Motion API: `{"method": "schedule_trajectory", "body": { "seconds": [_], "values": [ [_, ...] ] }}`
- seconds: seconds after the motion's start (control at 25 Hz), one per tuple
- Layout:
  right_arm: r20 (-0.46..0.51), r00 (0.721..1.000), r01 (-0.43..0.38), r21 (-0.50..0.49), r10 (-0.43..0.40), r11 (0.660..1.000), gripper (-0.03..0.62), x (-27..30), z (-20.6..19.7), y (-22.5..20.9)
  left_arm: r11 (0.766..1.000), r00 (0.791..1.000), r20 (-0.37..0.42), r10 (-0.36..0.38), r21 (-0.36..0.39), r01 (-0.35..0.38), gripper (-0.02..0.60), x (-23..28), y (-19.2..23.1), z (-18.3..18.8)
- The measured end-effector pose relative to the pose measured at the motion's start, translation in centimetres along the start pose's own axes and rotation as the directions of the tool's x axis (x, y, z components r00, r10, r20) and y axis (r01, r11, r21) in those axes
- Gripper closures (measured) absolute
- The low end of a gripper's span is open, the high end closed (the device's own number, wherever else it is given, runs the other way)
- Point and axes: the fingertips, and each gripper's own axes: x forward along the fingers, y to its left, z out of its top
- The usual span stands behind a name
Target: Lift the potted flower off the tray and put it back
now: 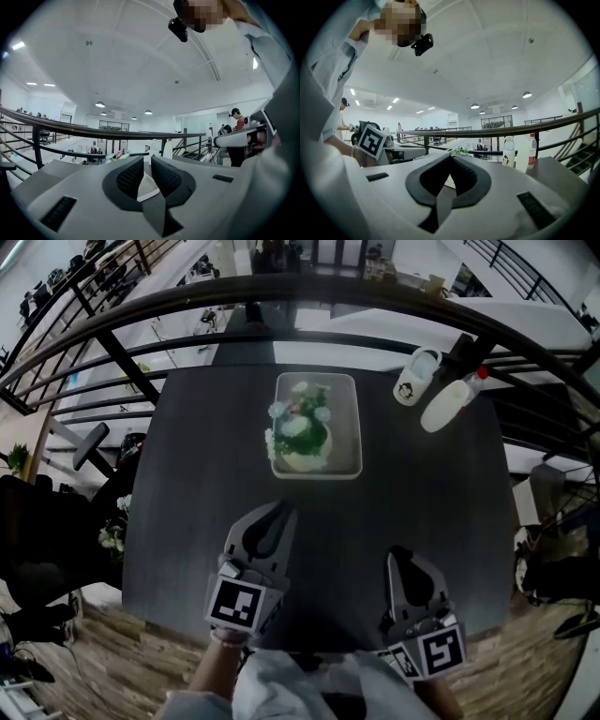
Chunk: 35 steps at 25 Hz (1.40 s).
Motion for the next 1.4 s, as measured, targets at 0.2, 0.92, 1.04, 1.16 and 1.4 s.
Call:
{"method": "schedule_trajectory", "body": {
  "seconds": [0.2,0.92,1.04,1.16,1.4],
  "values": [
    [-0.023,0.999,0.028,0.015,-0.028,0.999,0.591,0.6,-0.8,-0.4,1.0,0.999,-0.04,0.024,-0.013,-0.025,0.431,2.8,1.8,-2.2],
    [-0.103,0.992,0.082,0.048,-0.077,0.995,0.591,2.0,-3.7,-1.9,0.999,0.98,-0.194,0.049,-0.001,-0.051,0.324,9.5,5.0,-10.7],
    [-0.108,0.991,0.087,0.051,-0.081,0.995,0.591,2.1,-4.0,-2.1,0.998,0.974,-0.219,0.056,-0.005,-0.058,0.3,10.0,5.3,-11.8],
    [-0.116,0.989,0.093,0.055,-0.086,0.994,0.591,2.1,-4.3,-2.3,0.998,0.967,-0.246,0.058,0.0,-0.06,0.265,10.7,5.6,-12.7],
    [-0.12,0.987,0.113,0.069,-0.104,0.991,0.591,1.9,-4.5,-3.0,0.998,0.961,-0.27,0.068,0.011,-0.068,0.241,12.5,6.2,-13.7]
  ]
}}
